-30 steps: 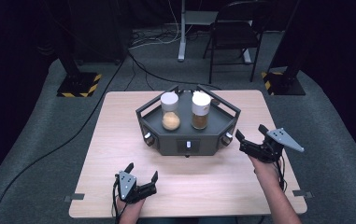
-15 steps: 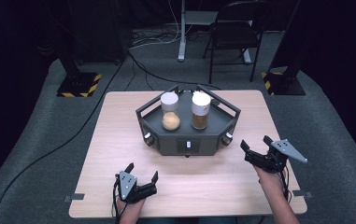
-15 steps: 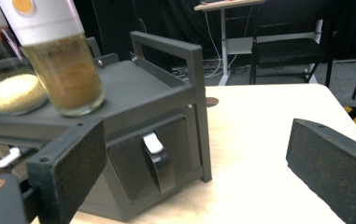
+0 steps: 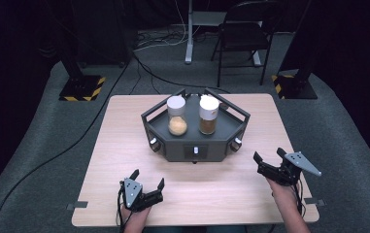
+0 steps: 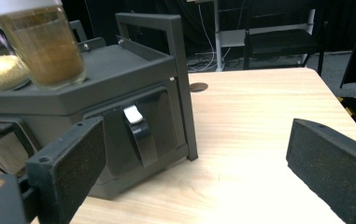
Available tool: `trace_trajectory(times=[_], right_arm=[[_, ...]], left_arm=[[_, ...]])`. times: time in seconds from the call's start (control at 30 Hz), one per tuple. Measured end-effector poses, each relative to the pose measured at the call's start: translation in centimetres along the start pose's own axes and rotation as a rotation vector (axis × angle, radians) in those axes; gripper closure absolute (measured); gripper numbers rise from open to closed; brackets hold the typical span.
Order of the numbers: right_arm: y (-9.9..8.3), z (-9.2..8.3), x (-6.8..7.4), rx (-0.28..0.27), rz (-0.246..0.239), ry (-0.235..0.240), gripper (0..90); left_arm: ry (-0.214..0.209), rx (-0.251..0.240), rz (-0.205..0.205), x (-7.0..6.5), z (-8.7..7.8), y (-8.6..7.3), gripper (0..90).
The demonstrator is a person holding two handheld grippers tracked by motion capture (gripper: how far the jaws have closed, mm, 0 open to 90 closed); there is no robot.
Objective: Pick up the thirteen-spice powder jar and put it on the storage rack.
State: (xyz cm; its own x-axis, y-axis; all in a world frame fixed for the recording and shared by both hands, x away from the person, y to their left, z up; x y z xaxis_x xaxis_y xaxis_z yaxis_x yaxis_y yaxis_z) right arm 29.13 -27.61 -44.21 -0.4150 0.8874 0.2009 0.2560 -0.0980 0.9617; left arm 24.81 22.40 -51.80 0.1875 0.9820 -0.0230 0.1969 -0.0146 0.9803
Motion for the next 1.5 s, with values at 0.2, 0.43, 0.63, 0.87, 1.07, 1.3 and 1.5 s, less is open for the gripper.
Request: trace_trajectory(times=[0.2,0.43,0.63,0.87,1.07,1.3,1.5], right_arm=[[-0.9,-0.1,-0.4,0.016,0.008,-0.011,4.5],[-2.2,-0.2,-0.7,0.043,0.015,-0.02,4.5],[-3.1,-0.4,-1.0,0.059,0.034,-0.026,4.6],[-4.1,-0.4,-1.1,0.103,0.026,-0.041,5.3],[-4.5,-0.3,-1.0,0.144,0.015,-0.043,5.2],[-4.7,-0.2,-1.0,0.182,0.002,-0.043,5.2],[-5.0,0.0,-1.0,0.232,-0.012,-0.055,5.1]], left_arm=[[0.001,0.0,0.0,0.0,0.0,0.0,1.4],[0.001,0.001,0.0,0.0,0.0,0.0,1.4],[0.001,0.001,-0.002,0.0,0.0,0.0,1.4],[0.0,0.001,-0.001,0.0,0.0,0.0,1.4],[0.0,0.0,-0.001,0.0,0.0,0.0,1.4],[0.0,0.0,-0.004,0.0,0.0,0.0,1.4],[0.0,-0.001,-0.005,0.0,0.0,0.0,1.4]])
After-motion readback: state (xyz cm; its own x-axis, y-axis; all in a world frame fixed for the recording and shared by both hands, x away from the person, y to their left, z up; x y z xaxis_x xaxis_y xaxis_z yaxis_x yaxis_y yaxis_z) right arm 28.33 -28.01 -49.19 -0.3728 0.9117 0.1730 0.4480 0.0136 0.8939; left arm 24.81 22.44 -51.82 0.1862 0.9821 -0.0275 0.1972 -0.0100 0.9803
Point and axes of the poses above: each handheld gripper's, and its own axes: z roughly forward along the jaws, y roughly out of its top, x roughly to its left, the point moved 7 cm from there along z, roughly forward along the jaws, and after that the axes turned 10 degrees about y, right-handed, at the moved point
